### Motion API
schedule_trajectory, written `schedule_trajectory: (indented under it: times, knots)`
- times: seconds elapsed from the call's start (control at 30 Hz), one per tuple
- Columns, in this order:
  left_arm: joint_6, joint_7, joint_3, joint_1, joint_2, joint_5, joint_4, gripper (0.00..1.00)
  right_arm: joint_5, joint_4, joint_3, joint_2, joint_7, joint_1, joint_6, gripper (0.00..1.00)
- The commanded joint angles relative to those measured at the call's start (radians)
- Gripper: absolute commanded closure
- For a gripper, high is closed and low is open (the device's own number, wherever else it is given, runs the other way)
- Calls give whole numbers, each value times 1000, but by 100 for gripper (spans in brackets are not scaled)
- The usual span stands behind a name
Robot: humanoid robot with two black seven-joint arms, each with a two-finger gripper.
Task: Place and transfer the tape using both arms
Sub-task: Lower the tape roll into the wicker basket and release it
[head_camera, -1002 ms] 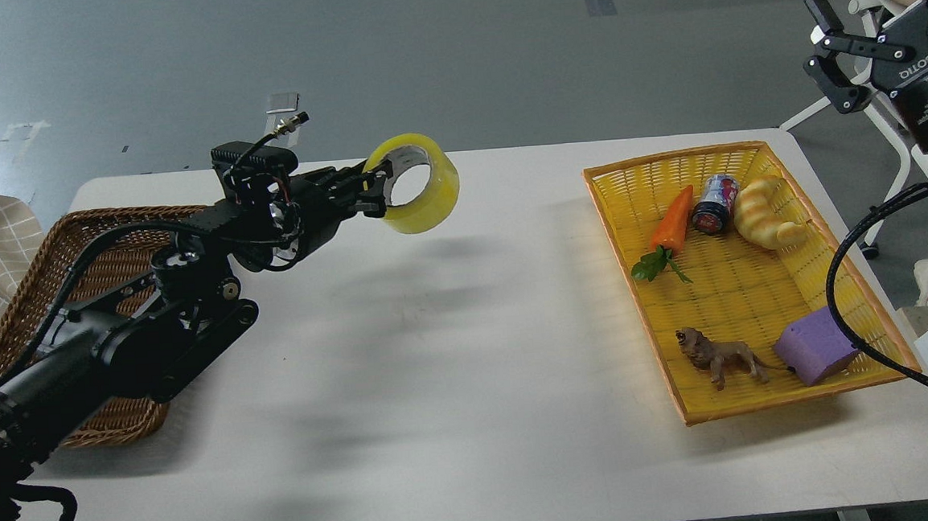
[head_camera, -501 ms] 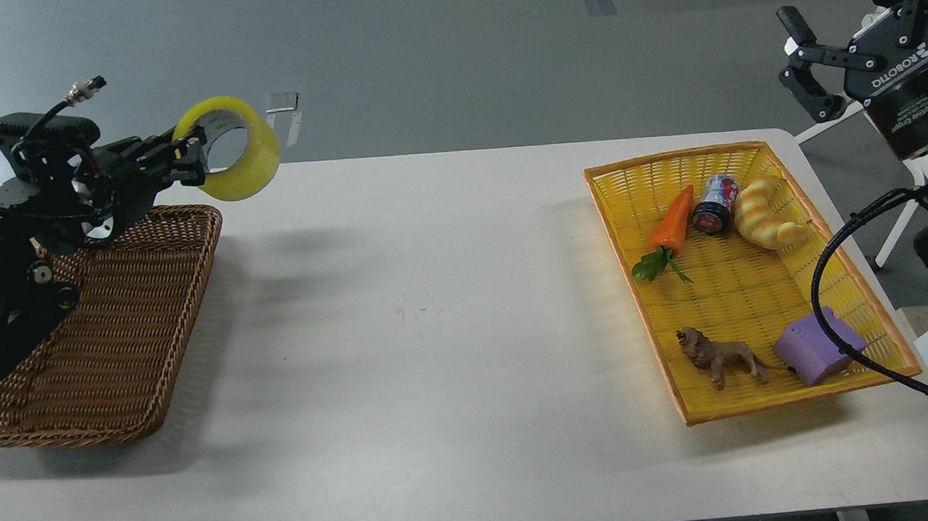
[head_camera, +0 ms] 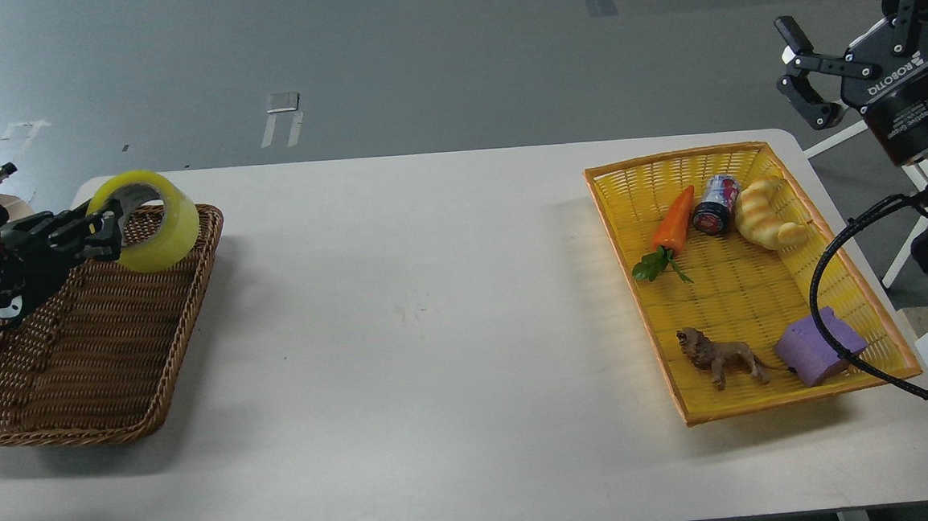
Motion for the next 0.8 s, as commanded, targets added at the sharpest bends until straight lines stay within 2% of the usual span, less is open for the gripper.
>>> schedule_trajectory:
  times: [0.0, 0.13, 0.23, 0.4, 0.57, 0.63, 0.73, 0.77]
  knots:
    - [47, -56, 4, 28, -3, -3, 88, 100, 1, 0, 1, 0, 0, -2, 0, 0]
    - [81, -80, 7, 41, -15, -3, 164, 100, 1, 2, 1, 0, 2, -2, 0, 0]
    - [81, -96, 7, 54, -18, -4, 171, 100, 1, 0, 0, 1, 2, -6, 0, 0]
    - [82, -107, 7, 97, -20, -14, 174, 100, 1, 2, 1, 8, 2, -11, 0, 0]
    - [88, -110, 7, 122, -44, -18, 228, 100, 1, 2, 1, 8, 2, -16, 0, 0]
    - [101, -123, 7, 122, -69, -18, 263, 100, 1, 2, 3, 6, 2, -20, 0, 0]
    - [125, -169, 7, 122, -92, -18, 306, 99, 1, 2, 3, 6, 2, -23, 0, 0]
    - [128, -177, 7, 122, -95, -20, 309, 95, 1, 2, 3, 6, 2, -23, 0, 0]
